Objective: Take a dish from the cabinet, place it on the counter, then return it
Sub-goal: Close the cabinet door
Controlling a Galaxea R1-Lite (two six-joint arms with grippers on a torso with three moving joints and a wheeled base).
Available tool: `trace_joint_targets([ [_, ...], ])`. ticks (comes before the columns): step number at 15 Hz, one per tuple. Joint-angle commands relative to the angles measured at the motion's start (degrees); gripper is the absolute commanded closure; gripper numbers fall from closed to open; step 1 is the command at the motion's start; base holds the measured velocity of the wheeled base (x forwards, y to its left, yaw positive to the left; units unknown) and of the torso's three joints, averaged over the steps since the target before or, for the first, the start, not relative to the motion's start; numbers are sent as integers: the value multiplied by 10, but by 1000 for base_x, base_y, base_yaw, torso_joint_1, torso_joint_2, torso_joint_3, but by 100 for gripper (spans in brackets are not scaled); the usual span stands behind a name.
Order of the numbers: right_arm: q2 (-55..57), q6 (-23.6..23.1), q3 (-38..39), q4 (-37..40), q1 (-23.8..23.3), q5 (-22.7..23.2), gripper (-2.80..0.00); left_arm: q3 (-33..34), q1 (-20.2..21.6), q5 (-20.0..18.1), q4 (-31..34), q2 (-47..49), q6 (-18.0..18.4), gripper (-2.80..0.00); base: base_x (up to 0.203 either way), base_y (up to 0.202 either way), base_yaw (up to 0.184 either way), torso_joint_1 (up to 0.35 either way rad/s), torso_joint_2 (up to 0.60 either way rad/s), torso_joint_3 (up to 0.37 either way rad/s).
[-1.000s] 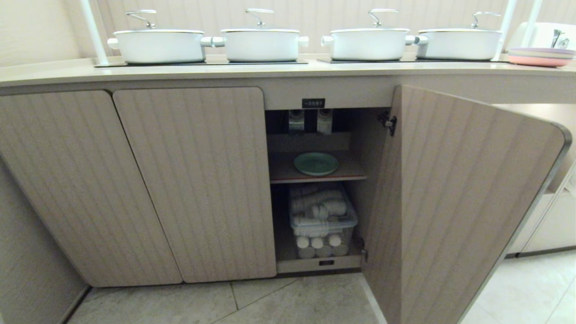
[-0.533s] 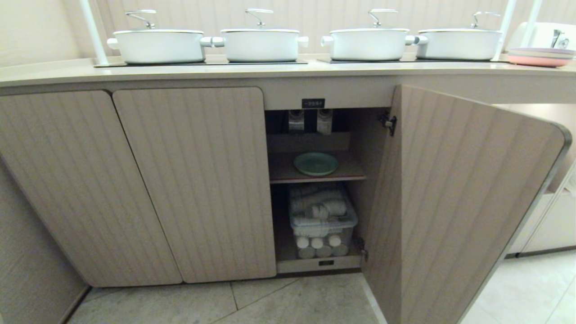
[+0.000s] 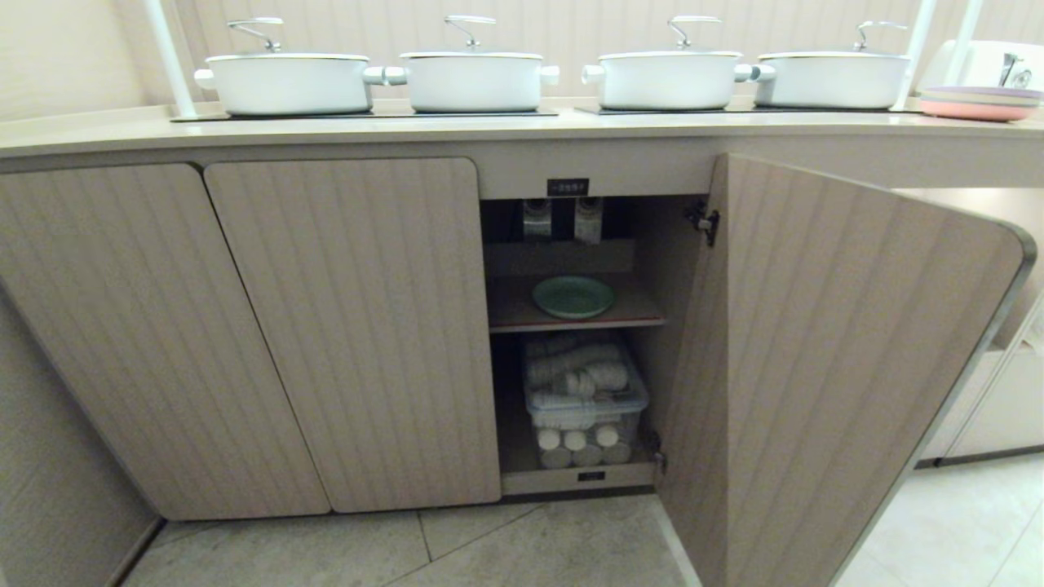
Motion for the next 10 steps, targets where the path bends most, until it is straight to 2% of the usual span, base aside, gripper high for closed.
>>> trace_joint_targets([
  [1,1,-2,0,0,0,-1,0,0,0,0,0,0,0,0,0,0,0,0,0,0],
  [4,1,16,0,-1,0,-2,0,0,0,0,0,0,0,0,0,0,0,0,0,0],
  [10,24,16,-5,-4,-2,-3,0,0,0,0,0,0,0,0,0,0,0,0,0,0],
])
